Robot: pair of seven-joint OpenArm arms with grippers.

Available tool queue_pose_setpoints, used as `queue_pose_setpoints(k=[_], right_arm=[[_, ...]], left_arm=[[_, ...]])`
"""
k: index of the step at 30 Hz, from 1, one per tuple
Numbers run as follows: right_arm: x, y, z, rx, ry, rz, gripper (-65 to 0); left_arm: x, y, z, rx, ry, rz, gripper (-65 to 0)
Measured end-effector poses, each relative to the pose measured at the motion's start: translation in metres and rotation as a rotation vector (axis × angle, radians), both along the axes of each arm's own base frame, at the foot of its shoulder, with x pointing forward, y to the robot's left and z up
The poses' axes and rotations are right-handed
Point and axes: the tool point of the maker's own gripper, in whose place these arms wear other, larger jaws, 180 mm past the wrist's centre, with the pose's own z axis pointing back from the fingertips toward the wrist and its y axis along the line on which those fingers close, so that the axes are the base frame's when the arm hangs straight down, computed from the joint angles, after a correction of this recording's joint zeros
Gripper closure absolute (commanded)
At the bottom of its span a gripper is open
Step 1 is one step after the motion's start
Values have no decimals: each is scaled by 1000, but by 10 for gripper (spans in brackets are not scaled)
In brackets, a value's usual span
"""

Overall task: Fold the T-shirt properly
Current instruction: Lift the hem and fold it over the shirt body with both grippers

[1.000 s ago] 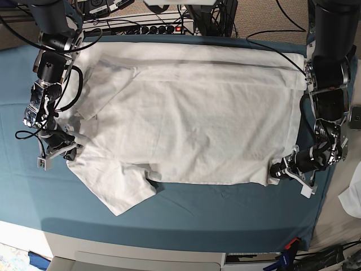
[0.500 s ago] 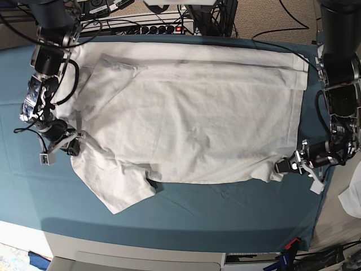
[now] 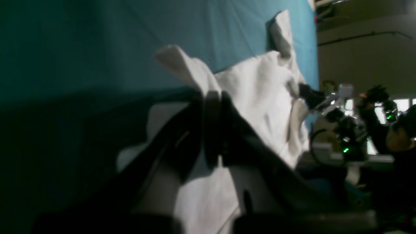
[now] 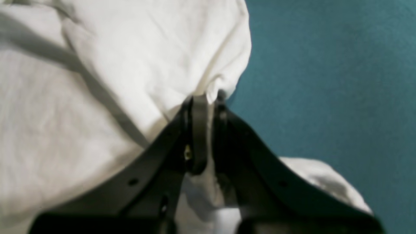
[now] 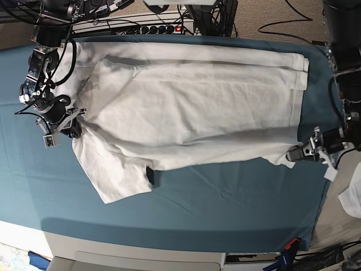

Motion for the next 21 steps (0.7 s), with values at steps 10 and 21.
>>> queue_pose_setpoints(k=[10, 21], right_arm=[[-17, -34, 5, -28, 52, -60, 0], [-46, -61, 15, 159, 27, -214, 0]], left_arm=[[-39, 11, -19, 22, 95, -57, 0], [-57, 9, -33, 19, 144, -74, 0]])
